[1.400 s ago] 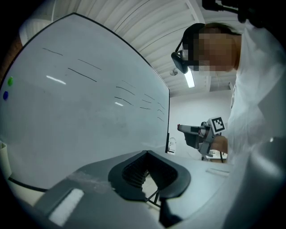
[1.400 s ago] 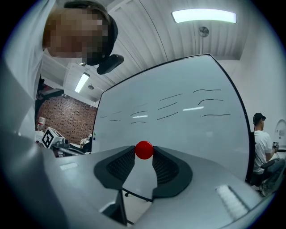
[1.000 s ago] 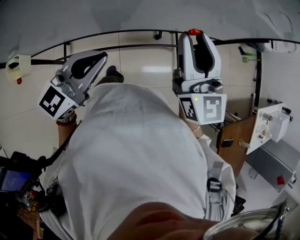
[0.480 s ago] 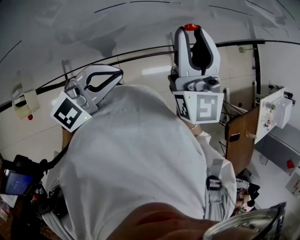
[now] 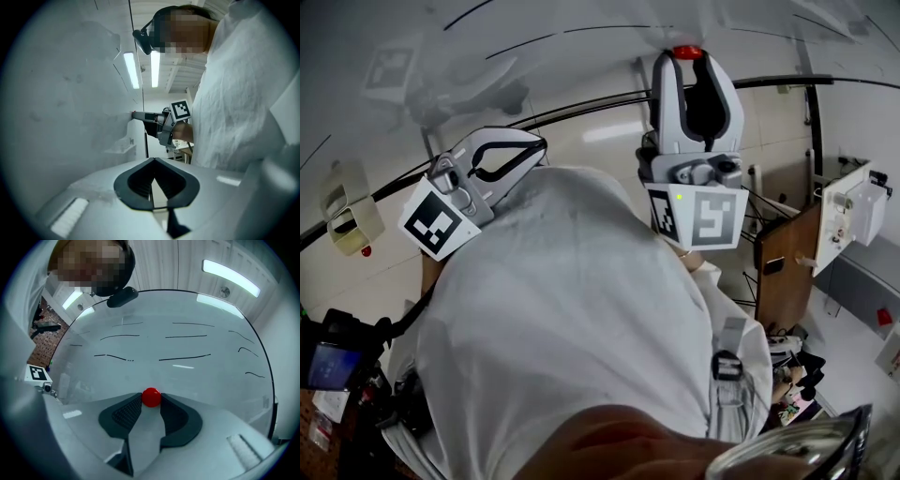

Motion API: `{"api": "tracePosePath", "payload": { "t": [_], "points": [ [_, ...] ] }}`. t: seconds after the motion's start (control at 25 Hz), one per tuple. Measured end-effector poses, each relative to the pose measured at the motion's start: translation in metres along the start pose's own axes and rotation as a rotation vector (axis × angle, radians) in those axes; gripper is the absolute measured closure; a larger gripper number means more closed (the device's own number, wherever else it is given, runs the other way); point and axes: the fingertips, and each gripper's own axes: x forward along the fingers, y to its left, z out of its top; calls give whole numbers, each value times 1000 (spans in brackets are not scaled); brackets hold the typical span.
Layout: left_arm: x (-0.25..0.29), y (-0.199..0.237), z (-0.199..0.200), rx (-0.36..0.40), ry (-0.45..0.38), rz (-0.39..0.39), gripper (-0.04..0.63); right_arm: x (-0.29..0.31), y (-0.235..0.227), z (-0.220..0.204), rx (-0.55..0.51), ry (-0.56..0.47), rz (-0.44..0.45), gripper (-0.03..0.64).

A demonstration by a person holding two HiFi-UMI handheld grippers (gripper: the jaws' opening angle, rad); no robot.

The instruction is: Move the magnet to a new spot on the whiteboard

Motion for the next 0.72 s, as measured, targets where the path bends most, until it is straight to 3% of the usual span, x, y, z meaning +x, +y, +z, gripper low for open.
{"api": "tracePosePath", "payload": {
  "t": [0.32,0.52,0.72],
  "points": [
    [-5,13,-1,-10,6,40,592,5,4,-5,11,6,21,459],
    [-17,24,-23,-79,75,101,592,2,7,-36,83,85,30,453],
    [7,2,-18,-111,120,188,592,-41,-31,-55,157,102,30,453]
  ]
}}
